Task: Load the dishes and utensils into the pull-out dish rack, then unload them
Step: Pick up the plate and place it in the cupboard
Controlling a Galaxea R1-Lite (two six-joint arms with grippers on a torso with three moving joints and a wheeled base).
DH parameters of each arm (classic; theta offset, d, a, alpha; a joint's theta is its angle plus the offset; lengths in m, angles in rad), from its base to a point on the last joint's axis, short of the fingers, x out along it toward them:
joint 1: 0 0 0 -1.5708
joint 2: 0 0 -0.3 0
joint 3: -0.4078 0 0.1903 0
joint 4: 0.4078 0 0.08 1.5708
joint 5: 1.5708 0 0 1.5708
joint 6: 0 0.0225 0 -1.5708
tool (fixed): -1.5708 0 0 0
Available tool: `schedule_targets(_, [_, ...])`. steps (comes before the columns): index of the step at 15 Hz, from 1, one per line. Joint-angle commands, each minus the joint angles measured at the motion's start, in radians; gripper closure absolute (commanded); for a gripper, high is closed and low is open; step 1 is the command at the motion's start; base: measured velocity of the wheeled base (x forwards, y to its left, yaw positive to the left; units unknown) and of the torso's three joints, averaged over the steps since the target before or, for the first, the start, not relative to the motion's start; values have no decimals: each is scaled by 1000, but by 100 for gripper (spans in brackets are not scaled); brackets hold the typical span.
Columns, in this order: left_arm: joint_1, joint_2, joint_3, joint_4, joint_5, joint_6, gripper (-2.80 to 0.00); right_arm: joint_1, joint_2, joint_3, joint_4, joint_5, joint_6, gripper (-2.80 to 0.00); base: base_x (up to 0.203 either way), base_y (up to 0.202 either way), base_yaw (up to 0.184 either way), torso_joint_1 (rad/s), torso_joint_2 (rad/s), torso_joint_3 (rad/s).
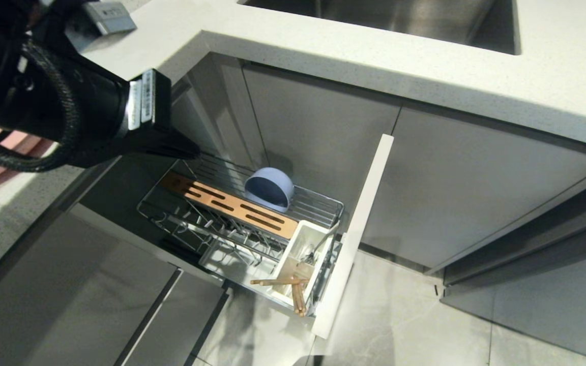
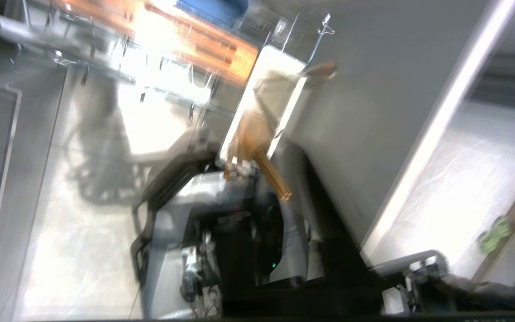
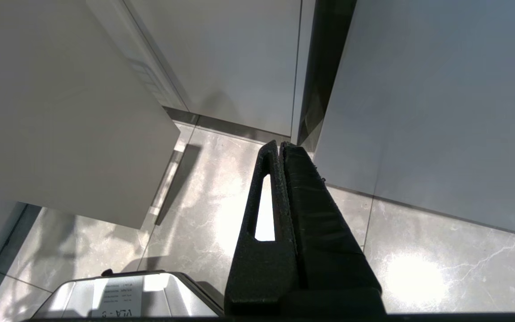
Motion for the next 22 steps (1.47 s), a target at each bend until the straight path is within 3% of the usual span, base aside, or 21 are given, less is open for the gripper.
schedule_targets(1, [7,-90,1,-25,17,-3,0,0,-4,0,-1,0,1,0,0,0,0,0,0,0])
schedule_targets(5, [95,-158,2,-114,71,-3,0,0,-4,0,-1,0,1,0,0,0,0,0,0,0])
schedule_targets(10, [246,-181,2,-181,278,28,0,0,-4,0,-1,0,1,0,0,0,0,0,0,0])
schedule_targets(13, [322,-144,2,-224,339,30,0,0,-4,0,-1,0,1,0,0,0,0,0,0,0])
schedule_targets(16, [337,-82,2,-227,425,37,0,0,-4,0,-1,0,1,0,0,0,0,0,0,0])
schedule_targets(17, [339,-62,2,-227,446,38,-280,0,-4,0,-1,0,1,0,0,0,0,0,0,0])
schedule_targets(22, [340,-13,2,-227,518,38,-280,0,-4,0,-1,0,1,0,0,0,0,0,0,0])
